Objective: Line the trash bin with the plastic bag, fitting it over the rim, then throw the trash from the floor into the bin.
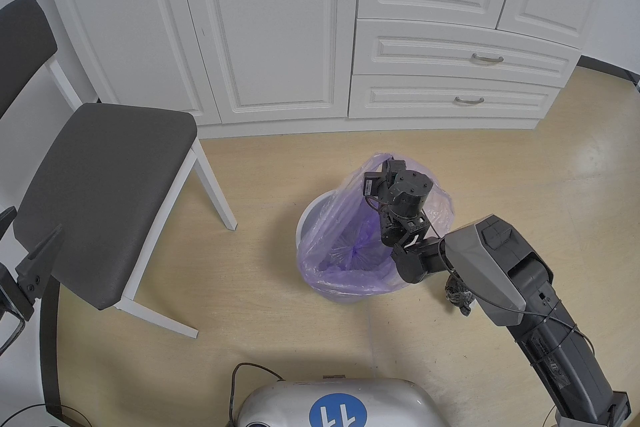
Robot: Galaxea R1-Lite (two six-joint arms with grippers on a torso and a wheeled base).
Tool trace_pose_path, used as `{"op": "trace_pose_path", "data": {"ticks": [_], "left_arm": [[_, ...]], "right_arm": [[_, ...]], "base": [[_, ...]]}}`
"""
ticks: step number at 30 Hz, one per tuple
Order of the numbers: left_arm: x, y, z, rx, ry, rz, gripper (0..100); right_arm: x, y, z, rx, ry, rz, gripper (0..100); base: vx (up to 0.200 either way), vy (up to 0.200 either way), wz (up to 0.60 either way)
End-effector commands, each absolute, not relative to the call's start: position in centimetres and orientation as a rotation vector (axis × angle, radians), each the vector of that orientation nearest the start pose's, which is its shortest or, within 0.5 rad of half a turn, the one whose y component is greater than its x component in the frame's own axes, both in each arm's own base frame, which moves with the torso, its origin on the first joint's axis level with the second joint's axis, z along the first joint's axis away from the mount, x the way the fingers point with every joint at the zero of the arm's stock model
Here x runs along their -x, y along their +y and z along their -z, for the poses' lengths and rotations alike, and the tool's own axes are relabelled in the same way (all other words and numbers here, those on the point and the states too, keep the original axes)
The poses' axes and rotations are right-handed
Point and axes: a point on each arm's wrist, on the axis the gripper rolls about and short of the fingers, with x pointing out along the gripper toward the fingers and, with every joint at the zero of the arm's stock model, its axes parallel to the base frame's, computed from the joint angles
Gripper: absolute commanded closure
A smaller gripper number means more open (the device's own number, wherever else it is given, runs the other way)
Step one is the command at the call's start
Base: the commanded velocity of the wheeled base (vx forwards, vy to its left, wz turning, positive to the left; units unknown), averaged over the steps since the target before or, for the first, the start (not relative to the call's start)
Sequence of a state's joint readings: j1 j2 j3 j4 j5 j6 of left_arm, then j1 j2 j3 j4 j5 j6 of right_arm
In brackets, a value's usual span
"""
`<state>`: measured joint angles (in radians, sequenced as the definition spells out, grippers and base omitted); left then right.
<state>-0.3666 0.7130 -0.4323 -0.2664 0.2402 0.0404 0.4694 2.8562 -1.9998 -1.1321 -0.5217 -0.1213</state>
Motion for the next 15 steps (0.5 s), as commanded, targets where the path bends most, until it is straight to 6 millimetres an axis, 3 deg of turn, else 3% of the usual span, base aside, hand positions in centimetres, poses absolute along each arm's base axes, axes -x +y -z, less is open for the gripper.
{"op": "trace_pose_path", "data": {"ticks": [1, 5, 15], "left_arm": [[-6.2, -1.8, -21.8, -0.047, 0.016, 0.128, 0], [-6.2, -1.8, -21.8, -0.048, 0.018, 0.129, 0], [-6.2, -1.8, -21.7, -0.049, 0.021, 0.131, 0]], "right_arm": [[-49.8, 24.5, -2.5, -0.014, -0.232, 0.058, 100], [-49.3, 25.5, -2.9, -0.090, -0.235, 0.026, 100], [-49.3, 25.5, -3.5, -0.127, -0.242, 0.024, 100]], "base": [[0.000, 0.000, 0.00], [0.000, 0.000, 0.00], [0.000, 0.000, 0.00]]}}
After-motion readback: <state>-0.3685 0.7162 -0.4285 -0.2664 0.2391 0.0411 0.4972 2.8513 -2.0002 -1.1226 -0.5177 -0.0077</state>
